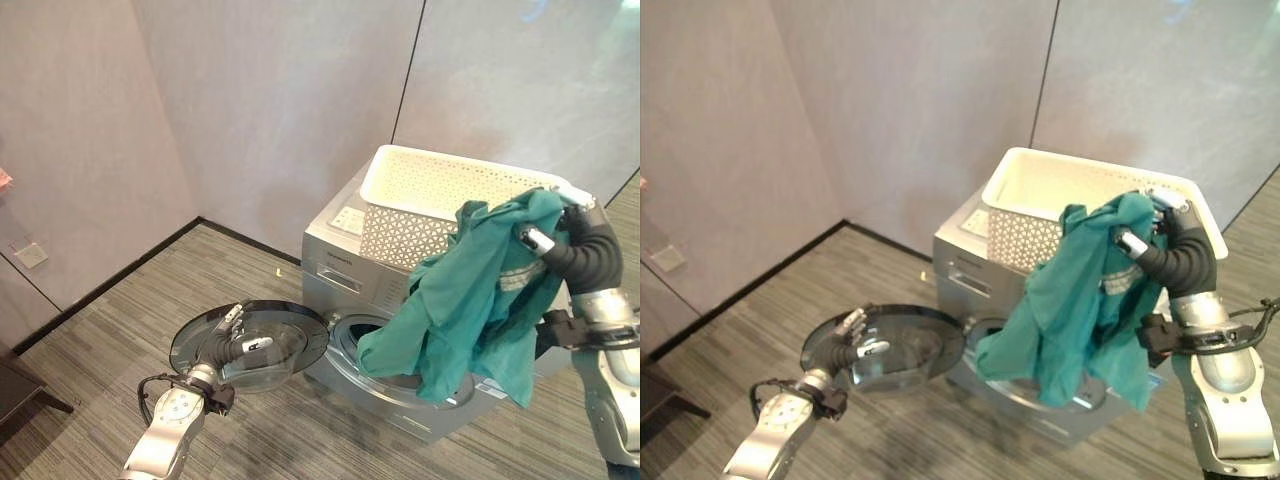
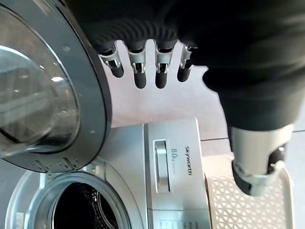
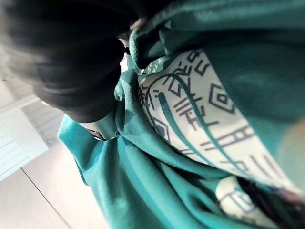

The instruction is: Grab the laundry basket,head to the washer,open it,put in the laundry and shut it.

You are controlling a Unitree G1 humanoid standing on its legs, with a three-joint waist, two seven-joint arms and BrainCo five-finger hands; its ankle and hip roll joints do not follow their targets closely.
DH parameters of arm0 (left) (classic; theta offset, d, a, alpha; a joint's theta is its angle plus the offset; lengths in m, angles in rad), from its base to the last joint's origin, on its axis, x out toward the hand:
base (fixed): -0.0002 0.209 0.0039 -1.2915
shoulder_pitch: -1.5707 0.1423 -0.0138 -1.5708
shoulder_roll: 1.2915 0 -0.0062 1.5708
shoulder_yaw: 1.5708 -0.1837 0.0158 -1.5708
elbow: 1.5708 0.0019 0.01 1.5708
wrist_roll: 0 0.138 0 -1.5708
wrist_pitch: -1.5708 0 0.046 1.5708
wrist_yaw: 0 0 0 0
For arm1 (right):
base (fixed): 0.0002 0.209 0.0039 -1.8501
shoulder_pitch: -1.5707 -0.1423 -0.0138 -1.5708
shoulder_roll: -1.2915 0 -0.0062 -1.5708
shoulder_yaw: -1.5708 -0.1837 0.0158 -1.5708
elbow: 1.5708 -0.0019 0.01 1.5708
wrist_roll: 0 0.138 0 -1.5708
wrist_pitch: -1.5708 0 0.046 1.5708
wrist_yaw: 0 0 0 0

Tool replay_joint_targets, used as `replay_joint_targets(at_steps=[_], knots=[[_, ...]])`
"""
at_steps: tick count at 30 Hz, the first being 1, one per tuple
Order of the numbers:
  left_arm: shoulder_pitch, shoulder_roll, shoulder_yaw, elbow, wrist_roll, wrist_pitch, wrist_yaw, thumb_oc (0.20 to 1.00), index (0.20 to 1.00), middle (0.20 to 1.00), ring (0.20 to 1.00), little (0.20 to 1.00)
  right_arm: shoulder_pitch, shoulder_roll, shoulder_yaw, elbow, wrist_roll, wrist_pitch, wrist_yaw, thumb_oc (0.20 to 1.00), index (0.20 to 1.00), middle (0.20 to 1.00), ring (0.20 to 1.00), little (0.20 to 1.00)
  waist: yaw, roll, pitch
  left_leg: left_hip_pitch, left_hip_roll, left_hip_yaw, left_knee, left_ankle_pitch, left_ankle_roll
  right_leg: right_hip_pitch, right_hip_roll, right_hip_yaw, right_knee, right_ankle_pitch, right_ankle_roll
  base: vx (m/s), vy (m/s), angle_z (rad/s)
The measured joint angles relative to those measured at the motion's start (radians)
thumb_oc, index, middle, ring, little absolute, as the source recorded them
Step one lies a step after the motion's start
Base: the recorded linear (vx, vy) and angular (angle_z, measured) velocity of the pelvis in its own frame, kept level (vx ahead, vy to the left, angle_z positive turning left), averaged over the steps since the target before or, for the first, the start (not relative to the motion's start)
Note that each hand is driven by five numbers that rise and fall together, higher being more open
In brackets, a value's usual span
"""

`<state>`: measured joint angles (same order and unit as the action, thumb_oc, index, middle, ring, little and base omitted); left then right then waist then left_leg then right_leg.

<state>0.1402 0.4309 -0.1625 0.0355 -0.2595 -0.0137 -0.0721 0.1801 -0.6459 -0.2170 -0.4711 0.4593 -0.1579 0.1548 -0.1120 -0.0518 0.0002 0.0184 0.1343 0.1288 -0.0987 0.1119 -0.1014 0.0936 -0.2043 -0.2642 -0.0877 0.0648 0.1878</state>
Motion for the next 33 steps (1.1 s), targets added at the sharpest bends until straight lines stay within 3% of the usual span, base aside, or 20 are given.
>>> replay_joint_targets(at_steps=[9, 12, 16, 21, 24, 28, 33], knots=[[0.013, 0.0, -0.075, -0.003, -0.007, 0.0, -0.056, 1.0, 1.0, 1.0, 1.0, 1.0, 0.209, 0.001, 0.213, 0.074, -0.034, 0.109, 0.132, 0.2, 0.2, 0.2, 0.2, 0.2, -0.012, 0.007, 0.051, 0.013, -0.005, 0.033, 0.0, -0.01, 0.003, -0.011, -0.012, 0.032, -0.006, 0.006, 0.004, -0.03, 0.018, -0.1], [0.032, 0.0, -0.107, -0.003, -0.008, 0.0, -0.07, 1.0, 1.0, 1.0, 1.0, 1.0, 0.224, 0.001, 0.231, 0.1, -0.09, 0.121, 0.143, 0.2, 0.2, 0.2, 0.2, 0.2, -0.009, 0.01, 0.064, 0.012, -0.007, 0.035, 0.0, -0.011, 0.003, -0.012, -0.015, 0.033, -0.007, 0.006, 0.004, -0.01, 0.004, 0.0], [0.052, 0.005, -0.194, -0.001, -0.01, 0.009, -0.114, 1.0, 1.0, 1.0, 1.0, 1.0, 0.228, -0.009, 0.248, 0.22, -0.247, 0.125, 0.152, 0.2, 0.2, 0.2, 0.2, 0.2, -0.003, 0.011, 0.083, -0.005, -0.015, 0.029, 0.0, -0.007, 0.007, -0.025, -0.021, 0.029, -0.007, 0.01, 0.009, -0.02, 0.005, 0.03], [0.004, 0.032, -0.328, 0.071, 0.022, 0.023, -0.156, 1.0, 1.0, 1.0, 1.0, 1.0, 0.163, -0.011, 0.289, 0.34, -0.334, 0.13, 0.119, 0.2, 0.2, 0.2, 0.2, 0.2, -0.005, 0.019, 0.108, -0.032, -0.028, 0.044, 0.005, -0.003, 0.01, -0.064, -0.034, 0.041, -0.007, 0.023, 0.016, -0.14, 0.022, -0.06], [-0.16, -0.01, -0.432, 0.196, 0.122, 0.025, -0.141, 1.0, 1.0, 1.0, 1.0, 1.0, 0.024, 0.004, 0.36, 0.427, -0.38, 0.132, 0.043, 0.2, 0.2, 0.2, 0.2, 0.2, -0.008, 0.02, 0.177, -0.087, -0.041, 0.051, 0.029, 0.008, 0.018, -0.116, -0.044, 0.058, 0.0, 0.053, 0.013, -0.21, 0.001, -0.09], [-0.384, -0.102, -0.487, 0.275, 0.2, 0.017, -0.087, 1.0, 1.0, 1.0, 1.0, 1.0, -0.137, 0.075, 0.414, 0.47, -0.395, 0.131, -0.035, 0.2, 0.2, 0.2, 0.2, 0.2, 0.001, 0.011, 0.297, -0.196, -0.037, 0.043, 0.098, 0.012, 0.025, -0.192, -0.045, 0.063, 0.01, 0.084, 0.007, -0.22, -0.032, 0.03], [-0.63, -0.202, -0.547, 0.421, 0.322, -0.003, 0.059, 1.0, 1.0, 1.0, 1.0, 1.0, -0.274, 0.155, 0.481, 0.498, -0.391, 0.119, -0.145, 0.2, 0.2, 0.2, 0.2, 0.2, 0.0, 0.003, 0.408, -0.297, -0.035, 0.023, 0.15, 0.01, 0.024, -0.286, -0.049, 0.063, 0.065, 0.08, 0.0, -0.15, -0.042, 0.07]])
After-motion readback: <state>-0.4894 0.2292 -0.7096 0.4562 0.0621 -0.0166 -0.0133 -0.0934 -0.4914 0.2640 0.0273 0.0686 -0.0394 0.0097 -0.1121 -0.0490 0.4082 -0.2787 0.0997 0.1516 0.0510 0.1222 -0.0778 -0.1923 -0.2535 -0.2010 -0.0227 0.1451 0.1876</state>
